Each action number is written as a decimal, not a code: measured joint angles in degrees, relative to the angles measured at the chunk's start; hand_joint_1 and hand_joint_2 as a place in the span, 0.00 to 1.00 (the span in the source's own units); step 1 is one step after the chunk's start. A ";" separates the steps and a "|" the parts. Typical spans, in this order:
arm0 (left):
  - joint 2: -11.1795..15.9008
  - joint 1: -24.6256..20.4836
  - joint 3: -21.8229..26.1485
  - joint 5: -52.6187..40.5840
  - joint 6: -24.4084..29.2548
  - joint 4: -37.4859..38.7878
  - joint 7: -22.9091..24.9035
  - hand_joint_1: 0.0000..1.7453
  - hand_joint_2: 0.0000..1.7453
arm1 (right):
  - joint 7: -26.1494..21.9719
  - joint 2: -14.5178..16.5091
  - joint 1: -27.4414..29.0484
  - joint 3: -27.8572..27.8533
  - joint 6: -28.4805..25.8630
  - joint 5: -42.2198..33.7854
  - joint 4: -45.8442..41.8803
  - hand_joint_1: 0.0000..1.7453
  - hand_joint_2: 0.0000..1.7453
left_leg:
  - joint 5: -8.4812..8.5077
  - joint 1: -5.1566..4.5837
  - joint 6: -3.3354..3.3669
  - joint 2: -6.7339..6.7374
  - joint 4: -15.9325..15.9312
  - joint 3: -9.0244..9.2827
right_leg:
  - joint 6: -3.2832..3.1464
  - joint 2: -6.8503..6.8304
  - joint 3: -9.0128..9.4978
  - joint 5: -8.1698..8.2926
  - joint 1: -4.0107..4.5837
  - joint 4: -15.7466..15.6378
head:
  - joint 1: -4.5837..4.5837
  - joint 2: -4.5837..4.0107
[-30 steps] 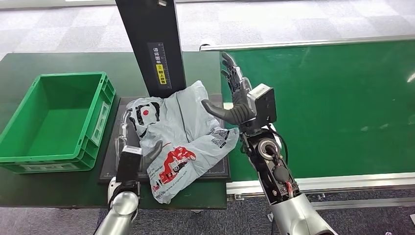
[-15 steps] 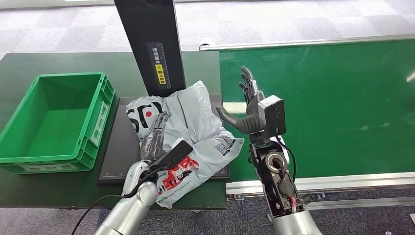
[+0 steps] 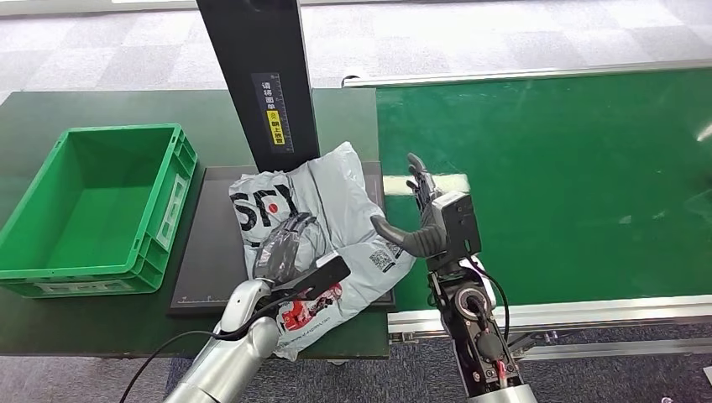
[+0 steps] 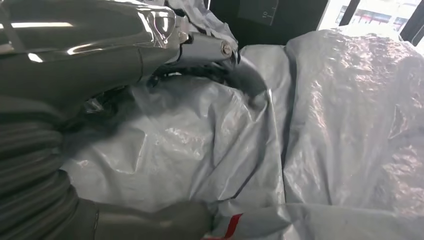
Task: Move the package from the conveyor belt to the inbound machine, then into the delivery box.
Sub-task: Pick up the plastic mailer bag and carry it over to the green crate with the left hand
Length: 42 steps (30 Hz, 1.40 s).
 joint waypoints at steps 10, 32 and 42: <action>0.17 1.45 1.19 5.32 8.02 -3.16 -6.49 1.00 1.00 | 0.07 -0.29 1.30 -0.61 0.52 -1.04 0.02 0.00 1.00 | 0.00 0.00 0.00 0.01 0.00 -0.04 | 0.00 0.00 -0.04 0.00 0.00 0.00 | 0.00 0.00; 0.74 5.68 5.00 5.52 23.34 -19.60 -20.91 1.00 1.00 | -1.44 -1.09 2.64 -1.14 -0.79 -2.78 0.33 0.00 1.00 | -0.01 0.00 0.00 0.01 0.00 -0.09 | 0.01 0.00 -0.07 -0.04 0.00 0.00 | -0.01 0.00; -0.49 2.98 22.87 -10.50 23.34 -29.52 -27.92 1.00 1.00 | -3.25 -2.30 4.68 -1.42 -1.57 -3.76 0.78 0.00 1.00 | 0.01 0.01 -0.01 0.02 -0.01 -0.06 | -0.01 0.01 -0.06 -0.03 0.02 0.01 | 0.00 0.01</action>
